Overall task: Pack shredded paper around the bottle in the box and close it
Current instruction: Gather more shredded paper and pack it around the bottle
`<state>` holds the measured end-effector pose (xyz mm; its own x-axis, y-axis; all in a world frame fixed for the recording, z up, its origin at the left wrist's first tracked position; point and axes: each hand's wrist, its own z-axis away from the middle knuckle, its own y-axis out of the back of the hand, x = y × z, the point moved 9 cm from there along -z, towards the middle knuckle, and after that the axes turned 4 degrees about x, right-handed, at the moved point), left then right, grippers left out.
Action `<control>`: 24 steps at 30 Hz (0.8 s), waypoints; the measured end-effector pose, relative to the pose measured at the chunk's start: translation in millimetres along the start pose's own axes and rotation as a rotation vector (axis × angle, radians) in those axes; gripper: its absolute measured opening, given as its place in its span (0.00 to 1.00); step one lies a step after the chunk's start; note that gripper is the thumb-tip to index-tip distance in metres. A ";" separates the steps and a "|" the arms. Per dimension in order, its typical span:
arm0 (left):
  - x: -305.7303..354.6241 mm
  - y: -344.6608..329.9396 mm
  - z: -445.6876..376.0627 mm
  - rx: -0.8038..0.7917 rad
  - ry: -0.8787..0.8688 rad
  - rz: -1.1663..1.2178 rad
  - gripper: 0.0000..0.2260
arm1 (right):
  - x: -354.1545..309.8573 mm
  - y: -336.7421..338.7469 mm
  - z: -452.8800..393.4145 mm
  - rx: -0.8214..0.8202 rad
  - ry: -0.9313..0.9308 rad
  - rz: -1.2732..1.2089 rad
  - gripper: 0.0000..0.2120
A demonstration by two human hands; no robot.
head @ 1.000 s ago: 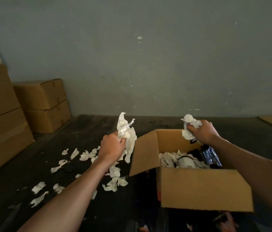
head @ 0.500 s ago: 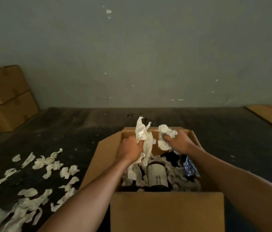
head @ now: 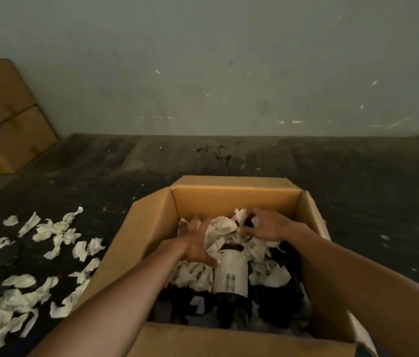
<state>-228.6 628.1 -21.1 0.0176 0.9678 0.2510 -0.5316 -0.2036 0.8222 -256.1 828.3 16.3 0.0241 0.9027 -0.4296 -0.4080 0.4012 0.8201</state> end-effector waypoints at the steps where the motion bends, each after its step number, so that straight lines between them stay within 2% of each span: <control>1: 0.1 -10.5 -7.1 -0.058 -0.017 -0.030 0.60 | 4.7 -13.4 -1.6 -0.052 -0.049 0.032 0.42; 5: 1.1 -33.9 -19.9 -0.202 -0.063 -0.057 0.56 | 14.8 -77.6 -13.0 -0.194 -0.063 0.152 0.28; 9: 0.9 -28.9 -20.0 -0.203 -0.058 -0.114 0.53 | 10.0 -88.3 -15.7 -0.228 -0.059 0.160 0.25; 11: 4.7 -22.8 -16.9 -0.171 -0.060 -0.121 0.51 | 2.5 -72.3 -12.5 -0.255 -0.043 0.127 0.26; 13: 9.2 -13.2 -14.5 -0.101 -0.085 -0.095 0.49 | -6.8 -47.1 -8.6 -0.213 -0.005 0.051 0.31; 16: -0.3 -0.9 -12.2 -0.010 -0.058 -0.025 0.49 | -12.6 -22.5 9.0 -0.244 0.049 0.100 0.30; 20: 6.6 -37.5 11.4 -0.180 -0.060 -0.052 0.47 | 8.5 -44.6 37.3 -0.361 -0.018 0.409 0.41; 24: 21.5 -50.2 20.4 -0.160 -0.089 0.016 0.46 | 23.8 -88.6 40.8 -0.415 -0.042 0.477 0.45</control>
<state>-184.2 656.2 -46.5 0.0795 0.9463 0.3133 -0.6601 -0.1855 0.7279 -182.1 820.5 -51.2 -0.2151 0.9761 -0.0312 -0.7029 -0.1325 0.6988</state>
